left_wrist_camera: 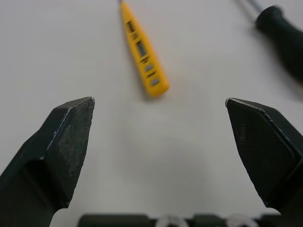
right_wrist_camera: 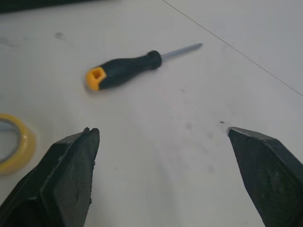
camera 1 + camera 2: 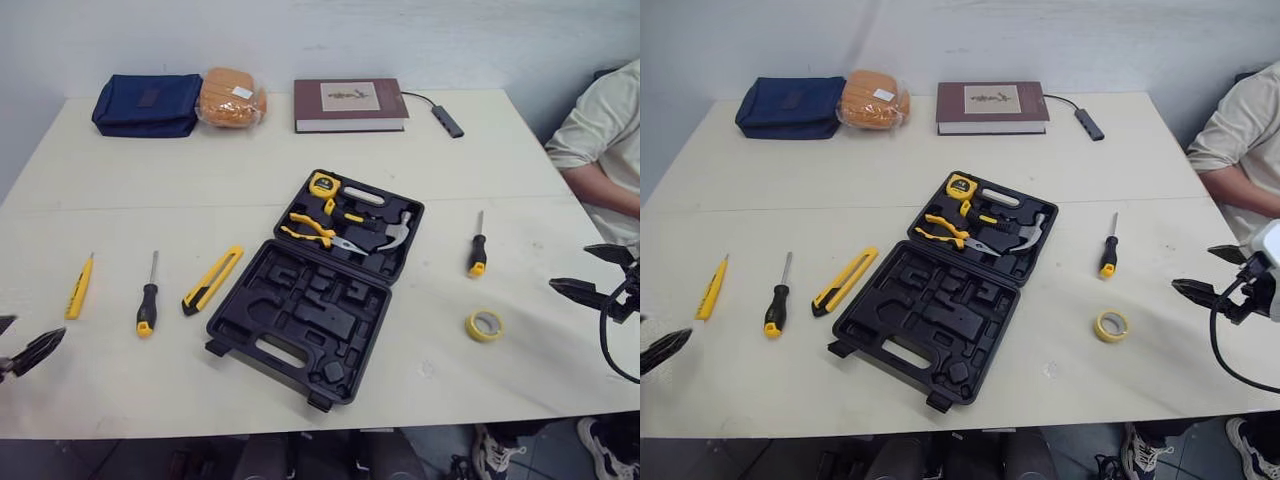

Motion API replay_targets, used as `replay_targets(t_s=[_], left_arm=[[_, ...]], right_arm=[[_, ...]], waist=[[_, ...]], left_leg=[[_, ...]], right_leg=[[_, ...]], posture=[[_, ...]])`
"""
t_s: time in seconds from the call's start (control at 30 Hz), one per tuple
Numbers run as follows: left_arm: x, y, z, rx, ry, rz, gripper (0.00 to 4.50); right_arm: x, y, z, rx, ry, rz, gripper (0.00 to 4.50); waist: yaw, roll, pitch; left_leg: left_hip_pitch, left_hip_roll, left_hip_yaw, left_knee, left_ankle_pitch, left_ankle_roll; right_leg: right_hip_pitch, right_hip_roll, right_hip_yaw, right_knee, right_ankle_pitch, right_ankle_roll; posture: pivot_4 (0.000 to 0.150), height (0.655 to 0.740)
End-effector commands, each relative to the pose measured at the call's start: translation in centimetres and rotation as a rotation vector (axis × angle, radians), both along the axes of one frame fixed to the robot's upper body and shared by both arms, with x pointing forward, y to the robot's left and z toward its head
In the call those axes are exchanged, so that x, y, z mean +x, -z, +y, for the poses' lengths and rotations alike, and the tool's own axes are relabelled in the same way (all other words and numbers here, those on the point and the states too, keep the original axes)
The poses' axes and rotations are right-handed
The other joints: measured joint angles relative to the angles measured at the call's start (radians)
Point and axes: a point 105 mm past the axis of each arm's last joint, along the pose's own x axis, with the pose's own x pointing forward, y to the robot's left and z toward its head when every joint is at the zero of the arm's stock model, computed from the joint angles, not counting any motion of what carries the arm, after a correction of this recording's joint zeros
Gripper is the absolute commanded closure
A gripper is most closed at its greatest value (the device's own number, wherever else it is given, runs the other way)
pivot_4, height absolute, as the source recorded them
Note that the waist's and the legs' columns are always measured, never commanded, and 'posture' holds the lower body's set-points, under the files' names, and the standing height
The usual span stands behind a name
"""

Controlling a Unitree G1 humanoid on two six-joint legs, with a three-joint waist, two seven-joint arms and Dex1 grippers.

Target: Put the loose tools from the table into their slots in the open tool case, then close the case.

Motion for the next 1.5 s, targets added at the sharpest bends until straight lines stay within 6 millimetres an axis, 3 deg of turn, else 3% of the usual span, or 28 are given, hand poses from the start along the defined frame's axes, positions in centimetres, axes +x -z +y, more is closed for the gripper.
replay_targets(t_s=[0.03,0.2,0.33,0.4,0.5,0.67,0.73,1.07,1.5], left_arm=[[3.2,-2.8,-3.5,0.077,0.167,-0.047,0.02],[7.1,-4.0,-7.9,0.092,0.365,-0.055,0.02],[9.9,-3.3,-11.8,0.102,0.537,-0.007,0.02],[11.8,-2.9,-13.1,0.128,0.574,0.004,0.84],[13.9,-2.4,-14.8,0.153,0.625,0.019,2.05],[16.6,-1.3,-17.7,0.162,0.703,0.05,4.44],[17.6,-0.8,-18.8,0.183,0.721,0.05,4.5],[20.1,-0.2,-23.1,0.184,0.787,0.04,4.5],[21.3,0.2,-26.3,0.179,0.806,0.035,4.5]], right_arm=[[0.0,-1.1,3.5,0.011,-0.049,-0.084,0.0],[-0.7,0.1,7.6,0.069,-0.079,-0.068,0.0],[-1.2,1.4,12.1,0.132,-0.131,-0.038,0.0],[-1.0,1.9,13.7,0.144,-0.137,-0.026,0.0],[-0.4,2.5,14.5,0.159,-0.101,-0.012,0.83],[0.1,3.8,16.0,0.143,-0.097,0.017,3.48],[0.4,4.5,16.4,0.134,-0.092,0.035,4.44],[1.4,6.1,17.7,0.093,-0.093,0.057,4.44],[2.6,6.1,18.3,0.073,-0.11,0.048,4.44]], waist=[[0.003,0.0,0.0],[0.003,0.002,-0.001],[0.0,0.001,-0.001],[0.003,0.0,-0.001],[0.009,0.0,-0.001],[0.023,-0.001,-0.002],[0.026,-0.002,-0.002],[0.036,-0.004,-0.002],[0.046,-0.005,-0.002]], left_leg=[[0.0,0.0,0.0,0.0,0.0,0.0],[0.0,0.0,0.0,0.0,0.001,0.0],[-0.001,0.0,0.001,0.0,0.002,0.0],[0.0,-0.001,0.002,0.001,0.003,0.001],[-0.001,-0.001,0.003,0.004,0.003,0.001],[-0.003,-0.001,0.004,0.006,0.004,0.002],[-0.004,-0.001,0.004,0.007,0.004,0.003],[-0.005,-0.001,0.006,0.008,0.005,0.004],[-0.005,-0.001,0.006,0.009,0.005,0.005]], right_leg=[[0.0,0.0,0.0,0.0,0.0,0.0],[0.0,0.0,0.0,0.001,0.0,0.0],[0.0,0.002,0.0,0.004,0.001,0.001],[0.0,0.003,-0.001,0.005,0.001,0.002],[-0.001,0.004,0.0,0.007,0.001,0.002],[-0.002,0.006,0.0,0.007,0.001,0.003],[-0.002,0.006,0.0,0.007,0.002,0.003],[-0.002,0.006,-0.005,0.005,0.004,0.007],[-0.002,0.006,-0.008,0.005,0.004,0.007]], posture=[[0.15,0.74],[0.15,0.74],[0.15,0.74],[0.15,0.74],[0.15,0.74],[0.15,0.74],[0.15,0.74],[0.15,0.74],[0.15,0.74]])
